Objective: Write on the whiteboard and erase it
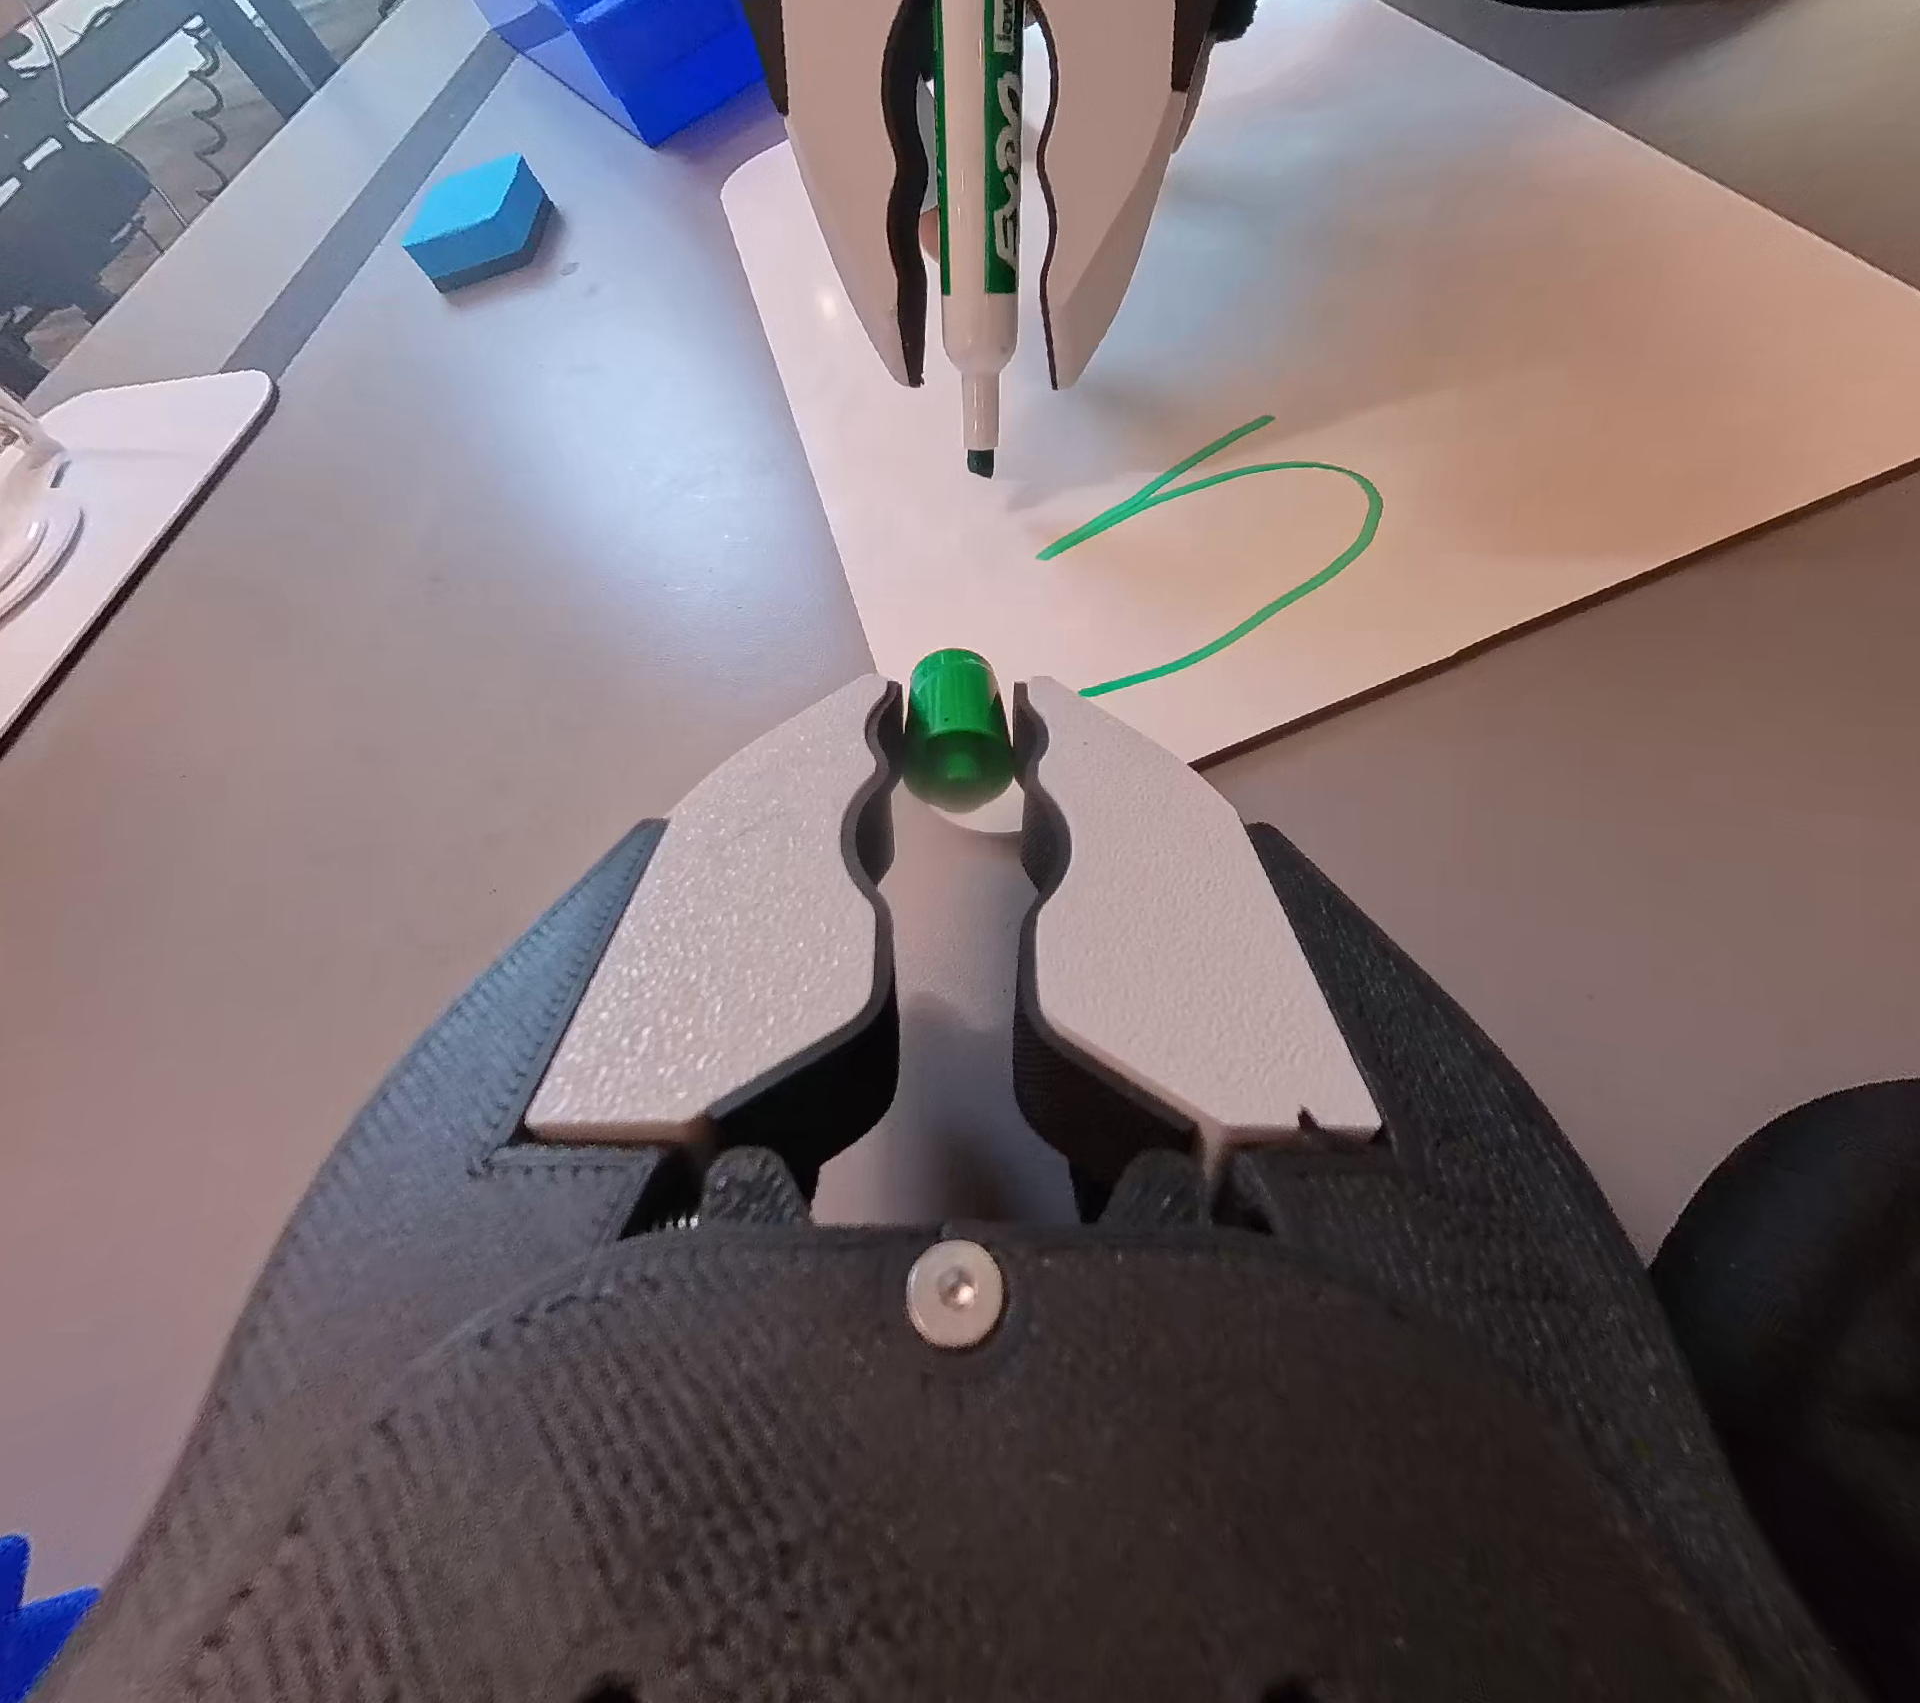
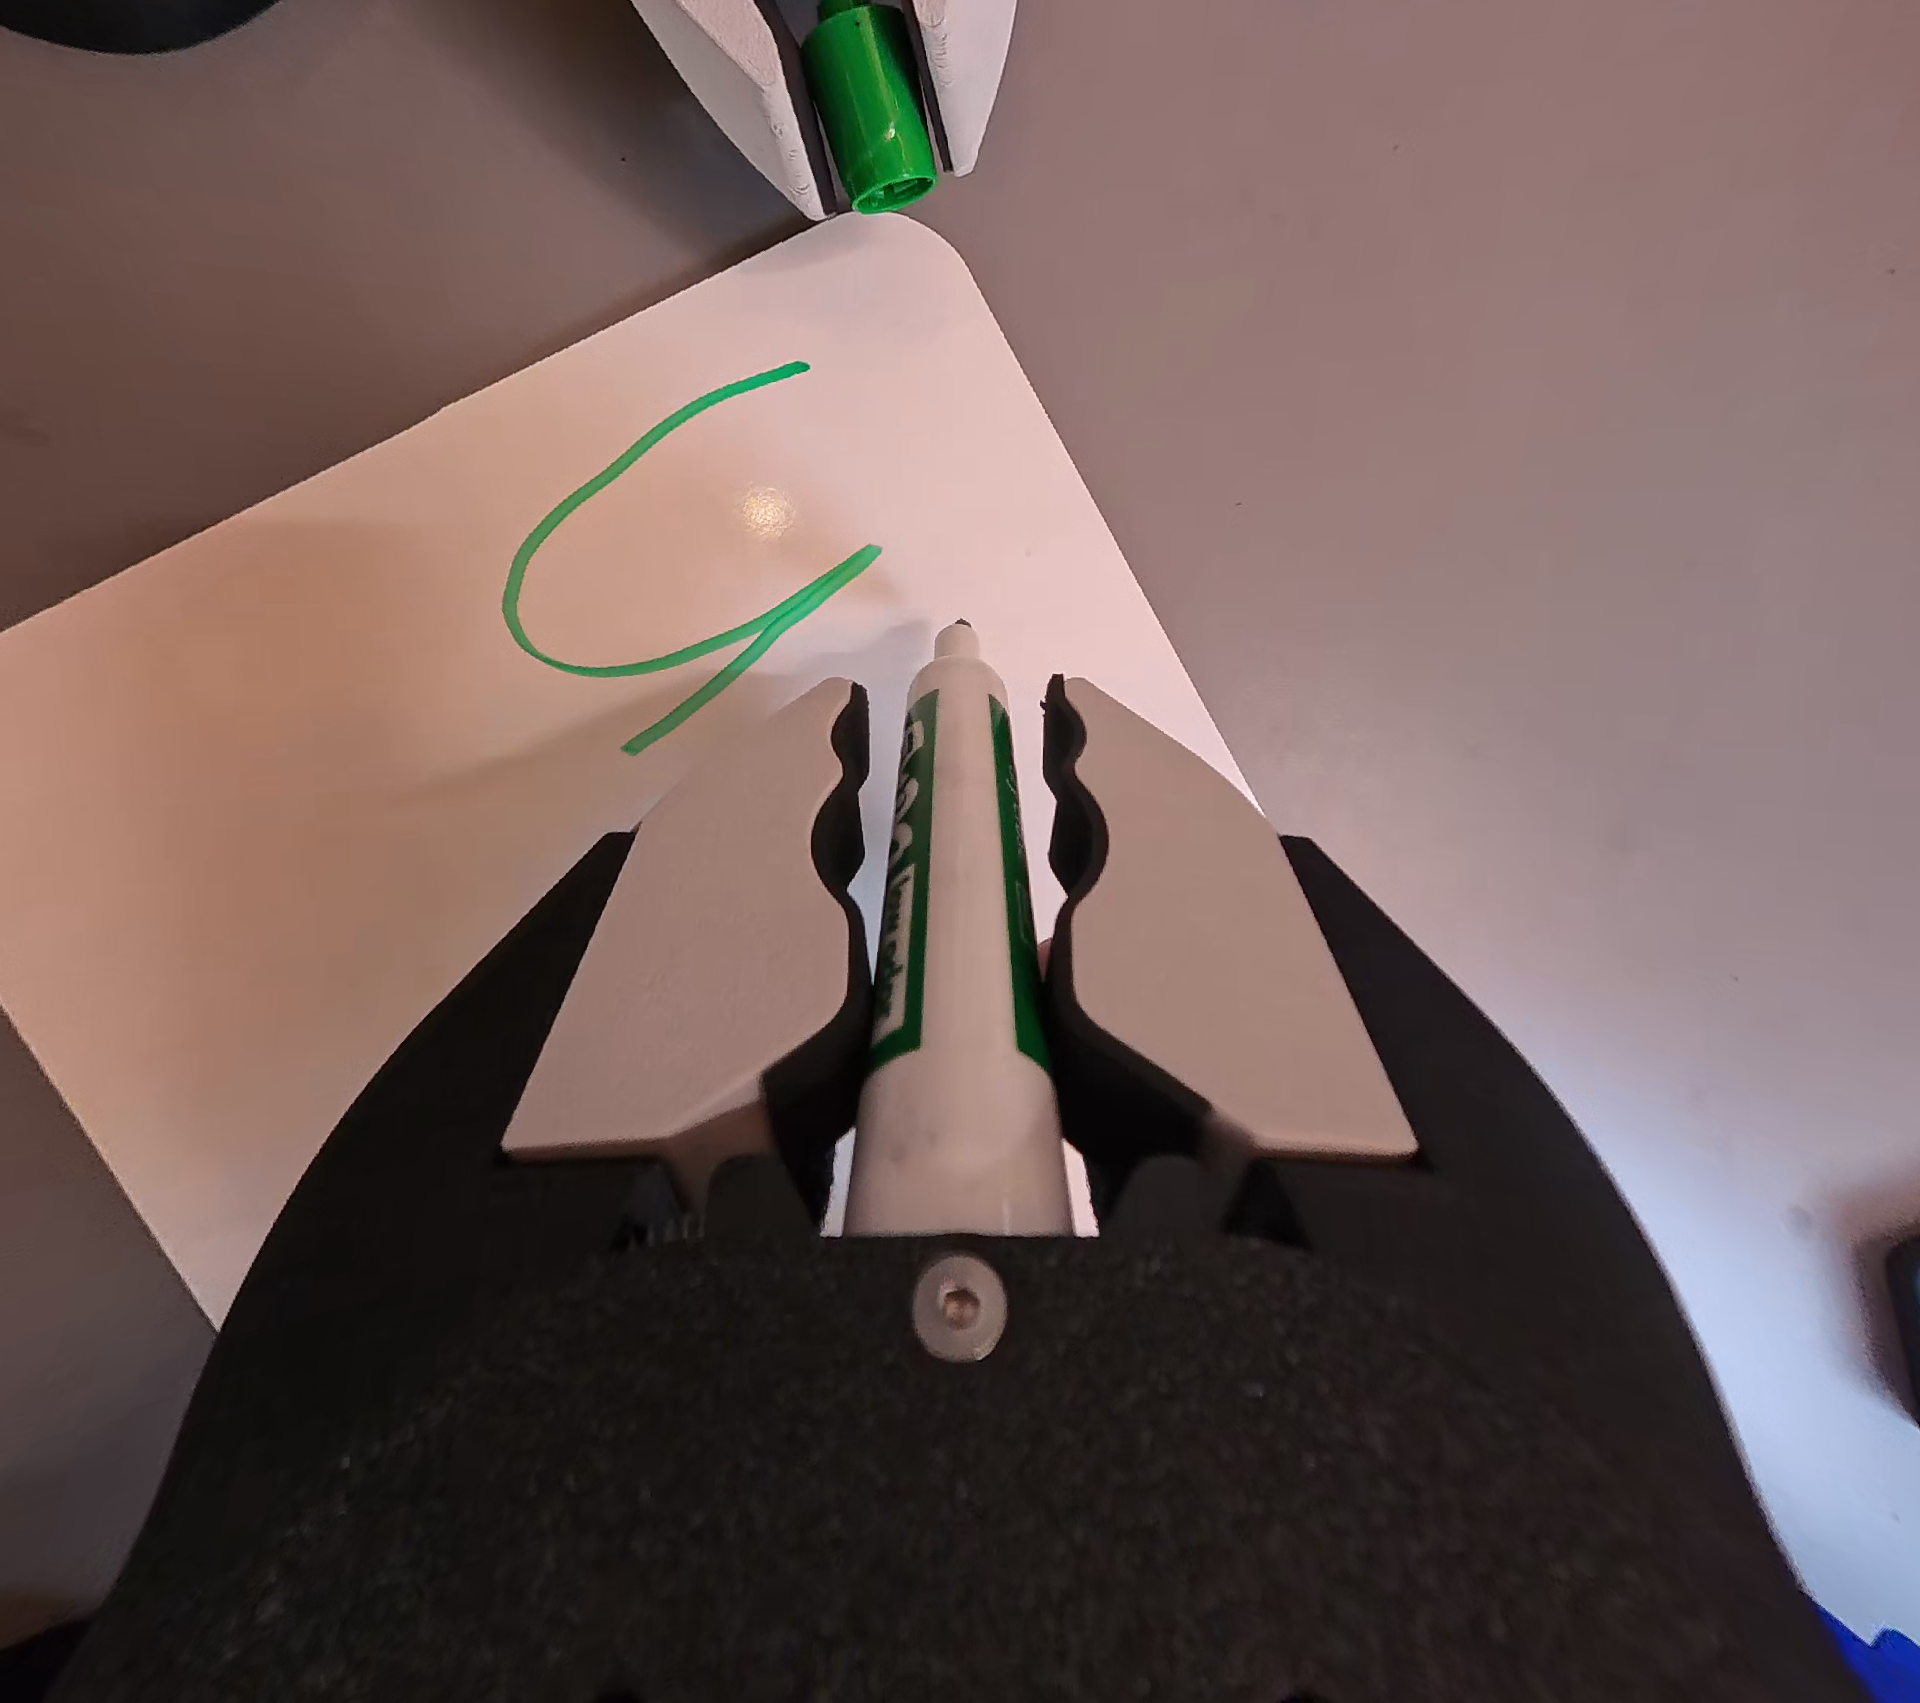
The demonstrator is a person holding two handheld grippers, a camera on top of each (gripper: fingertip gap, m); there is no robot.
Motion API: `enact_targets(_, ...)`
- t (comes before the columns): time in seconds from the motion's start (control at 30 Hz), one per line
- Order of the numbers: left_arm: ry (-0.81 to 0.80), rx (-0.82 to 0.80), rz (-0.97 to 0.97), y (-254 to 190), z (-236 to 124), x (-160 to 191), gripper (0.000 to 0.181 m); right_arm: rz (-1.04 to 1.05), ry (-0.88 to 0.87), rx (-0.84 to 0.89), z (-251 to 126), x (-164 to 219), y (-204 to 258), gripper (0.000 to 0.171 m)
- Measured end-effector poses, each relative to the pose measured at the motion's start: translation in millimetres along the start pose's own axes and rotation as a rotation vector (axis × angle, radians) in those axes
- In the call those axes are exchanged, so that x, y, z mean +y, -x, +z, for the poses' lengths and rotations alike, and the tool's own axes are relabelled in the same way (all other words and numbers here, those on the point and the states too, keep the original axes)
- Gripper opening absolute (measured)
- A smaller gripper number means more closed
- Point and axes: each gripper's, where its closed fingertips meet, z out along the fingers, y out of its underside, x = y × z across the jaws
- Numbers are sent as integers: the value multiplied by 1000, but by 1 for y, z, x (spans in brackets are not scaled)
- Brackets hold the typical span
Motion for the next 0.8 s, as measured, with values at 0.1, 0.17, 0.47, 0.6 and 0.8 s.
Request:
enact_targets(0.1,1,1,0,0,0,0,20,0,9,1,1,2,-1,33)
enact_targets(0.17,3,1,1,0,0,0,20,-1,16,0,3,3,0,33)
enact_targets(0.47,2,4,-2,-1,-1,0,20,-10,36,2,5,6,1,33)
enact_targets(0.6,4,5,2,-2,-1,0,20,-20,48,2,5,7,2,33)
enact_targets(0.8,4,6,1,-2,-1,1,20,-19,72,4,-3,16,15,33)
